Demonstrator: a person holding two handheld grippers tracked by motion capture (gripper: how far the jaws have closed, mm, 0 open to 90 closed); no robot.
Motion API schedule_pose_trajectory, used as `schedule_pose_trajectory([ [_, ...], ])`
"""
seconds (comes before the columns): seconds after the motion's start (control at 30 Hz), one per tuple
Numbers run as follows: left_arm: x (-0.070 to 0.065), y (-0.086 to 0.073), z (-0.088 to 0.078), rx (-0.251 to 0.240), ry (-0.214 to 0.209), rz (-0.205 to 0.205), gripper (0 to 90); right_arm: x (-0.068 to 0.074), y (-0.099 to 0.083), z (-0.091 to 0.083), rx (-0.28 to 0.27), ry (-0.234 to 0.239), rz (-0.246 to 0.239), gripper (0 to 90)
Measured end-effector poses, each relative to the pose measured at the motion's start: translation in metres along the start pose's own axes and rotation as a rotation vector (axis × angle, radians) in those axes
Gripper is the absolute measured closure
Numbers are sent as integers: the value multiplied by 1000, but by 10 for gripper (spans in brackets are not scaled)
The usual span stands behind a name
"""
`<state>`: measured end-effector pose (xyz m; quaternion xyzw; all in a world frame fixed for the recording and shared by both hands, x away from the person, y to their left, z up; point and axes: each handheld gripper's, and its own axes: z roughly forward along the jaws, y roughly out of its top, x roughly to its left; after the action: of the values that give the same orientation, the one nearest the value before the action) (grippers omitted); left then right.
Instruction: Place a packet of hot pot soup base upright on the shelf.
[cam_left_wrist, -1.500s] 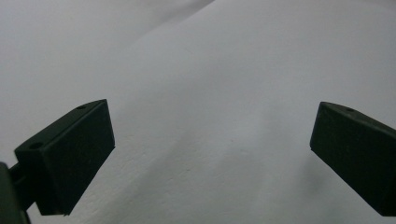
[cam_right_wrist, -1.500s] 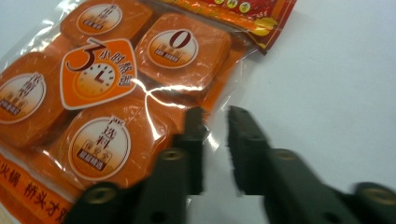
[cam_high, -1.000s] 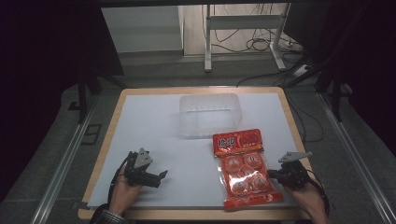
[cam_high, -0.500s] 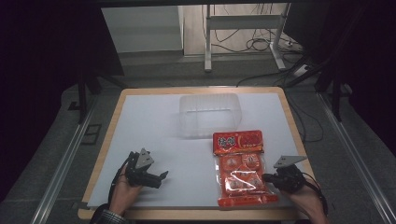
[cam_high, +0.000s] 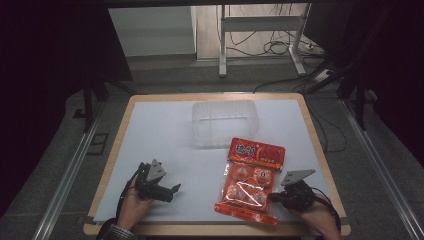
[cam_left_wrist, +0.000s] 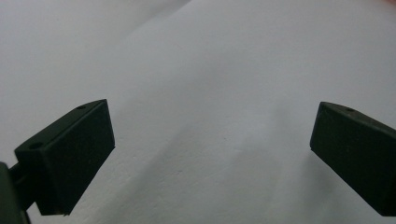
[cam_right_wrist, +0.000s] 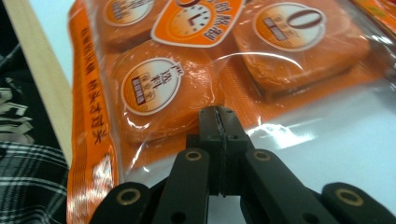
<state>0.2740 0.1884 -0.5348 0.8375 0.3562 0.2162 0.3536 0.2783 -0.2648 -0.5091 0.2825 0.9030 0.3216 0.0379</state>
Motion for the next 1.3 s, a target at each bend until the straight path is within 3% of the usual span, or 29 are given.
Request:
schedule_pose_trajectory([
  [0.17,0,0,0,0,1,4,0,9,5,7,2,39,-27,892],
  [0.8,-1,1,1,3,1,13,0,45,35,32,4,95,-157,891],
  [1.17,0,1,0,1,5,14,0,39,34,32,5,139,-136,888],
  [1.3,1,0,0,-2,1,3,0,37,34,29,-9,146,-116,831],
])
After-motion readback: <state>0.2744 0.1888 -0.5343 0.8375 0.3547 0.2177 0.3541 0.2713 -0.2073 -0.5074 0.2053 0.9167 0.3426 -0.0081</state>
